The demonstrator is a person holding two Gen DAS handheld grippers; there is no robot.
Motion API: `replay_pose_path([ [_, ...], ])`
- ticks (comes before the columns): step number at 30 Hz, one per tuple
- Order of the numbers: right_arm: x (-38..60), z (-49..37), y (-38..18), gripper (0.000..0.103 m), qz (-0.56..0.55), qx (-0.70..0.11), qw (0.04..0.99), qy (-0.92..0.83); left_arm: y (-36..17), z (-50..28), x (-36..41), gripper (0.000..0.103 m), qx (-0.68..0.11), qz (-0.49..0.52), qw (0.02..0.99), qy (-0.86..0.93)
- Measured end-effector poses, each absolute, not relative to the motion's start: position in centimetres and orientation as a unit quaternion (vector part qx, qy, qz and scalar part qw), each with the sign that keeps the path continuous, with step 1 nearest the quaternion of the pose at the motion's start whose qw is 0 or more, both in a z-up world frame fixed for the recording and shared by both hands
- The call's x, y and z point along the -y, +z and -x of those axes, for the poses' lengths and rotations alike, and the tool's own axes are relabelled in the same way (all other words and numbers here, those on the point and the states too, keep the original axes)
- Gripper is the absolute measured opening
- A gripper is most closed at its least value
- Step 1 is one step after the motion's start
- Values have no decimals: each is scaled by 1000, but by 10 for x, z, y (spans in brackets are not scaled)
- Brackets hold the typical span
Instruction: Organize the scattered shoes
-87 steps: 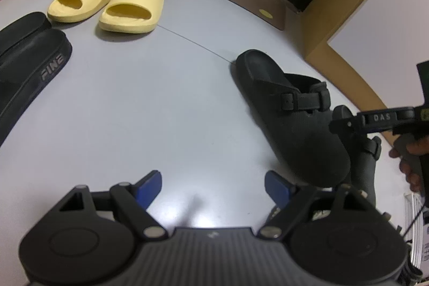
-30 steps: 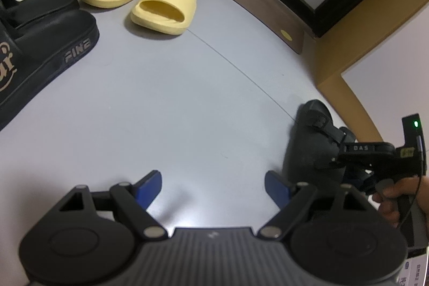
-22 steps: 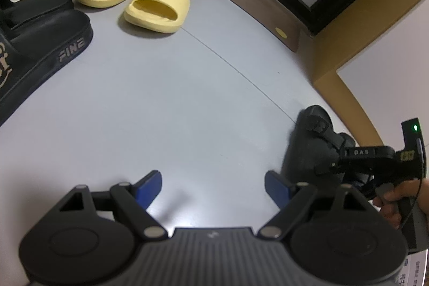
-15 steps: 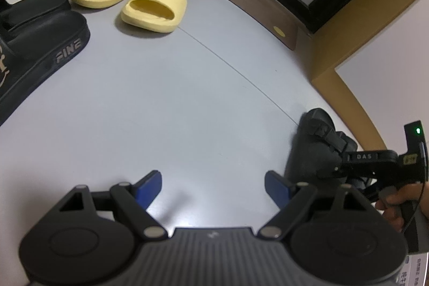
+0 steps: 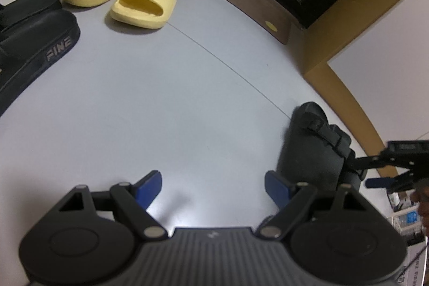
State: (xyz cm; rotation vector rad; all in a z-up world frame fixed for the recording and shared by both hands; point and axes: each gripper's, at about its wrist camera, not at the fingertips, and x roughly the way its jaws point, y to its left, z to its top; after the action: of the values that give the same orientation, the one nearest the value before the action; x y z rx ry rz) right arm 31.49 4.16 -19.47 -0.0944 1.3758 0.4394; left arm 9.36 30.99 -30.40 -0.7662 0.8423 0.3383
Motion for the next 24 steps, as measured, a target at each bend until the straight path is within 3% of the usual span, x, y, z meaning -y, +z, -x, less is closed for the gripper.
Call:
replay_pose_path([
  [7, 28, -306, -133, 80, 27, -598, 772, 212, -295, -102, -295, 86, -398, 347, 839, 130],
  [20, 143, -206, -19, 103, -64, -564, 805, 173, -270, -115, -260, 88, -405, 318, 853, 83],
  [24, 167, -185, -11, 103, -60, -575, 802, 150, -267, -121, -248, 88, -411, 308, 854, 78],
])
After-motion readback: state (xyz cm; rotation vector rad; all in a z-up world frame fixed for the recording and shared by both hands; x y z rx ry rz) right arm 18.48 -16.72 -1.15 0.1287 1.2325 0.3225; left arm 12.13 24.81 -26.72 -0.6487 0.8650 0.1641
